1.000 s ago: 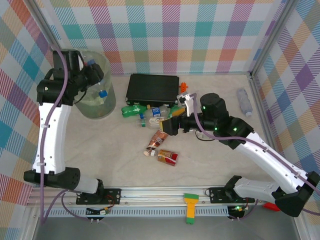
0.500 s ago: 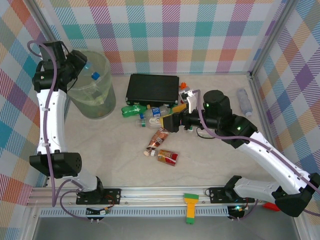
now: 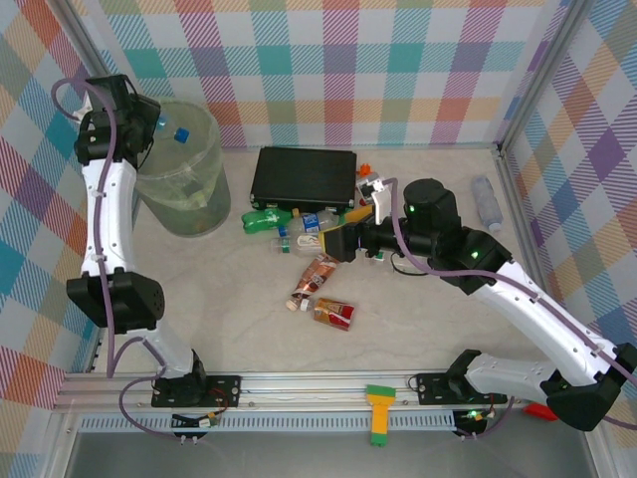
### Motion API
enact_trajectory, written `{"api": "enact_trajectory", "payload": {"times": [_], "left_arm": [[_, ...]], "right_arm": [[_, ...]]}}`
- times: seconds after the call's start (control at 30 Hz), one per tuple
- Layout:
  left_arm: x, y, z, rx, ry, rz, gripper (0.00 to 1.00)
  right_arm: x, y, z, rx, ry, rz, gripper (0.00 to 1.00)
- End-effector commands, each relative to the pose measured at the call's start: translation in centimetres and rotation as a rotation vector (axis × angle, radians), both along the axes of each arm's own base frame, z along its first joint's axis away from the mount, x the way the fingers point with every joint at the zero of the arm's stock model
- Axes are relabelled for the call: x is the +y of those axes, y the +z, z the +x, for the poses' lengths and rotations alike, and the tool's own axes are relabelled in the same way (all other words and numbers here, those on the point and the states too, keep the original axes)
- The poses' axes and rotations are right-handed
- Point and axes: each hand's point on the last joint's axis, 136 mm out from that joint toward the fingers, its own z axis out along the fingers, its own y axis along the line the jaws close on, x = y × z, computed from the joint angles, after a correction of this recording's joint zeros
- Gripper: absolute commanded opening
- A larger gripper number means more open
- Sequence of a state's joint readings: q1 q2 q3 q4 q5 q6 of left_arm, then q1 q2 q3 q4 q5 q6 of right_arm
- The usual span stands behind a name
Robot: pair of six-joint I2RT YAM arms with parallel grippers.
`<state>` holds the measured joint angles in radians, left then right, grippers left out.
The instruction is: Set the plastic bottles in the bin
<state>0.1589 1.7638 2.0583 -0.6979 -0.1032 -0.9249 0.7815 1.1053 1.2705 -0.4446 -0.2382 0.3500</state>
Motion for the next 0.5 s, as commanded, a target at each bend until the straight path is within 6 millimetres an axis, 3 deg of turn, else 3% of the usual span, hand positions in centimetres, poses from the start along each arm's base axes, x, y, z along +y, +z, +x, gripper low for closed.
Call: {"api": "enact_trajectory", "payload": {"times": [0.0,0.23,0.47], "left_arm": [[1.3,1.6,1.0,-0.076,0.061,-0.014,0.52],[1.3,-0.5,2.7,-0.043,0.073,-0.076,0.52],[1.2,-1.2,3.5,-0.036,0.071,-0.104,0.53]], "right_arm": [[0.0,1.5,-0.1,-0.046,0.003,0.008,0.99],[-0.2,1.4,0.0,-0.048,-0.011,0.000,0.99],[-0.3,1.1,0.1,-0.045,-0.017,-0.009,0.99]]}}
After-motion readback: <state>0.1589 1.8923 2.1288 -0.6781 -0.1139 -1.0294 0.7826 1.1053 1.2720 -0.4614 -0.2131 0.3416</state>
